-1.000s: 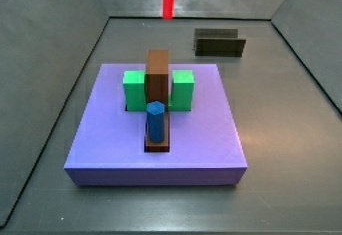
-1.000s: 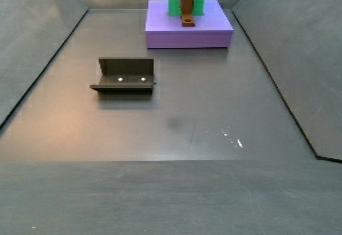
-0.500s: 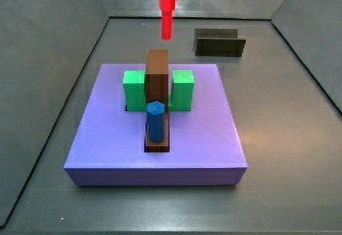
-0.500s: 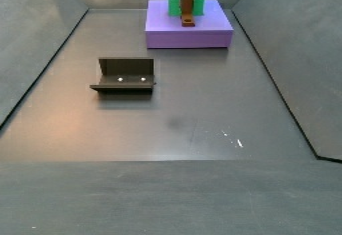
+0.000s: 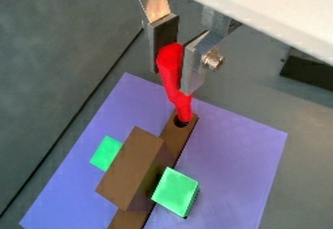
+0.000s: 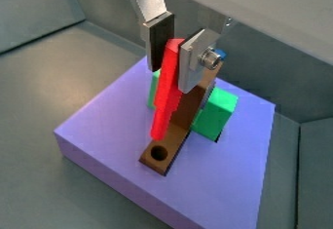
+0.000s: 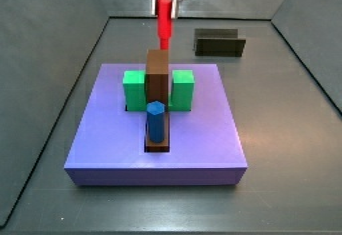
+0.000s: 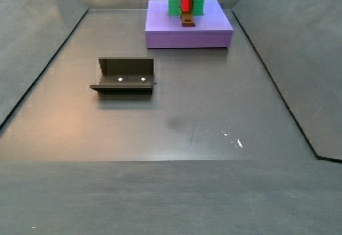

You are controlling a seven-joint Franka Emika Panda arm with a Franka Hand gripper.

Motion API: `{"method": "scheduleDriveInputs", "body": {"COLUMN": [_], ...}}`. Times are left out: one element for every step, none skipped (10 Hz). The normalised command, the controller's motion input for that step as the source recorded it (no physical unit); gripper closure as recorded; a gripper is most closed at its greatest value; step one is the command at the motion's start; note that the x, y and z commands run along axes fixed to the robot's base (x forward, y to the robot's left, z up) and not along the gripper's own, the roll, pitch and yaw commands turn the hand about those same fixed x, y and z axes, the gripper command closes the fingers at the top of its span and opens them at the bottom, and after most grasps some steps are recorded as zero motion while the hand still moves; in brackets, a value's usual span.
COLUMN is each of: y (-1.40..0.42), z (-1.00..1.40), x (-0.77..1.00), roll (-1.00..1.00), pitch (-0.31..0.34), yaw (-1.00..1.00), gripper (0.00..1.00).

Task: Pick up the red object. Move up. Place the red object on the fixture. Regrasp the red object. Move to above the board. Insert the red object.
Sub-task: Insert the red object.

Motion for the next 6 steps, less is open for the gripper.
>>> {"method": "scheduleDriveInputs", "body": {"y": [0.0, 0.0, 0.0, 0.0, 0.0, 0.0], "z": [-0.29, -0.22, -0.15, -0.13, -0.11, -0.09], "x": [-0.15, -0.08, -0.06, -0.05, 0.0, 0.22], "roll": [-0.06, -0.01, 0.0, -0.01, -0.02, 0.0], "pitch": [0.0, 0.0, 0.0, 0.0, 0.0, 0.0], "yaw": [0.05, 0.05, 0.0, 0.0, 0.0, 0.0], "gripper": [1.0, 1.0, 1.0, 1.0, 1.0, 1.0]}}
